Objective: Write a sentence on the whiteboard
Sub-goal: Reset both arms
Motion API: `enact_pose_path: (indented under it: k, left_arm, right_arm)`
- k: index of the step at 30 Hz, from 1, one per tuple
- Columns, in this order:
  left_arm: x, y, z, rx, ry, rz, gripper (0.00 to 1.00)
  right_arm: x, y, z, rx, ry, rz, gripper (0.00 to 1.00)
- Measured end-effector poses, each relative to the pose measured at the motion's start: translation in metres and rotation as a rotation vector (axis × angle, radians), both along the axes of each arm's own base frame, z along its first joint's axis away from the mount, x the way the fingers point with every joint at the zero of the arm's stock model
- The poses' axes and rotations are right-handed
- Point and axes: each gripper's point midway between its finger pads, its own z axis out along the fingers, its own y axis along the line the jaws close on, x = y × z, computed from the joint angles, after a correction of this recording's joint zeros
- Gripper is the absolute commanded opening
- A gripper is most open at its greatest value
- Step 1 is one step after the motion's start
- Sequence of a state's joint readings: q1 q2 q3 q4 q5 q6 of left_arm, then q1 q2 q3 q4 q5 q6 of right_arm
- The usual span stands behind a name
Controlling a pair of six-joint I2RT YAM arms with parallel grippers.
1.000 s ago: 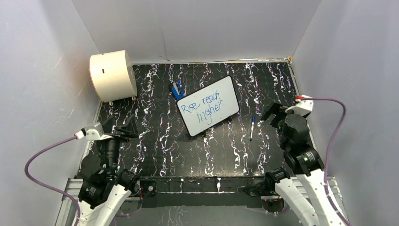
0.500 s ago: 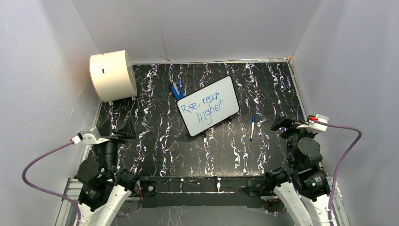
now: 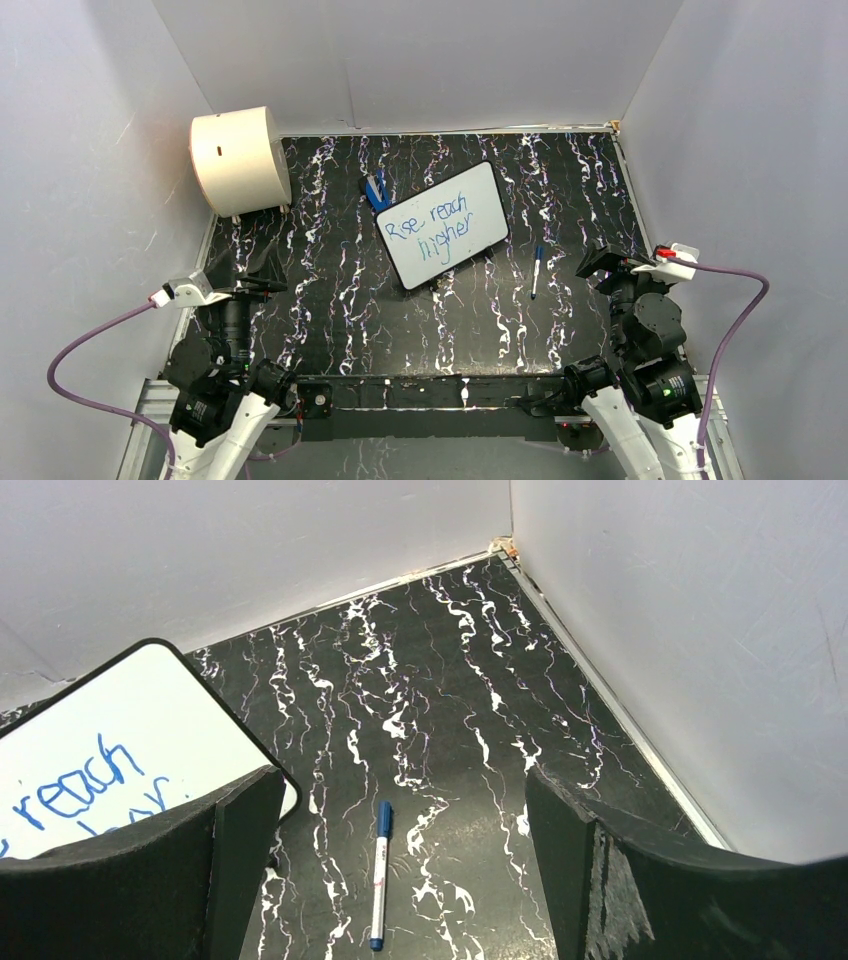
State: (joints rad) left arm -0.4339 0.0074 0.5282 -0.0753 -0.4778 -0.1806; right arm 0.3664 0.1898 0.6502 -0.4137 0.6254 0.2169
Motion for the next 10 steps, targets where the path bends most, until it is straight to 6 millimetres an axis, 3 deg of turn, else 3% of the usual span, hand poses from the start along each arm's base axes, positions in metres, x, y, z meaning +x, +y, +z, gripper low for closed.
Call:
enact_pose_path:
  k: [10]
  left_arm:
    - [0.0000, 0.0001, 0.0000, -0.006, 0.000, 0.000, 0.93]
  right_arm:
    - [0.0007, 0.0000, 0.0004, -0.007, 0.000, 0.000, 0.99]
